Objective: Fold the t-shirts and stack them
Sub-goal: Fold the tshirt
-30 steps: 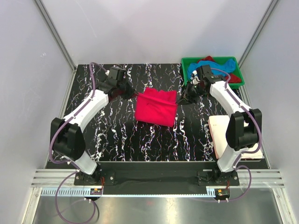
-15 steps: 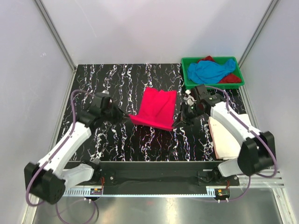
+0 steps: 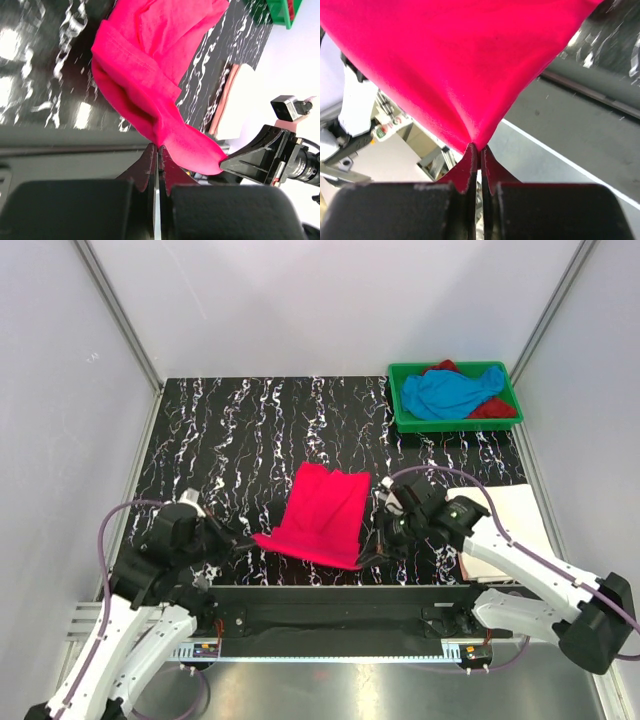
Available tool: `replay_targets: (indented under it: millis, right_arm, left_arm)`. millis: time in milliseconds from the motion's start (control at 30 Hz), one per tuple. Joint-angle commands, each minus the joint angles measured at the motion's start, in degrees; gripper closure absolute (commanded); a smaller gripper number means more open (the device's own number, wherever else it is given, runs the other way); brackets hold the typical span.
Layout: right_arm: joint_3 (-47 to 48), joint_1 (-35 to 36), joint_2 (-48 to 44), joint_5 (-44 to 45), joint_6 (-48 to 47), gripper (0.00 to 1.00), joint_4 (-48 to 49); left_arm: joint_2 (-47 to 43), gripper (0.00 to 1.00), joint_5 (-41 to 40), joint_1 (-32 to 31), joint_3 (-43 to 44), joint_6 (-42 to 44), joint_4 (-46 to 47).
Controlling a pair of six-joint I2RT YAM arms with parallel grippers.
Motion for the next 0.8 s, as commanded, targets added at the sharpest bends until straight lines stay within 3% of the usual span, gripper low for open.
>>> replay_targets:
  millis: [0,233,400,500,767]
  right_arm:
    - [-1.1,4.91,-3.83,3.89,5.55,1.0,-2.43]
    - [0.13,11.51,-5.6,3.98,9.16,1.0,-3.13]
    - [6.96,11.33,-2.53,4.94,5.3,1.0,-6.11]
    - [10.76,7.92,-0.25,3.81,1.61,1.0,-8.58]
    - [12.78,-11.05,5.99,-9.72,-7.97,1.0,-8.5]
  left_arm:
    - [-4.31,1.0,-2.37,0.33,0.73,-1.27,-7.54]
    - [-5.83,1.0,-2.28,0.42,5.82,-1.98,-13.45]
    - [2.76,1.0,-3.95,0.42,10.13,0.56,-8.62]
    - [9.79,1.0,-4.65,0.42,13.91,3.1,-4.75]
    - [28.17,1.0,-0.44,0.42,20.15,7.86,9.49]
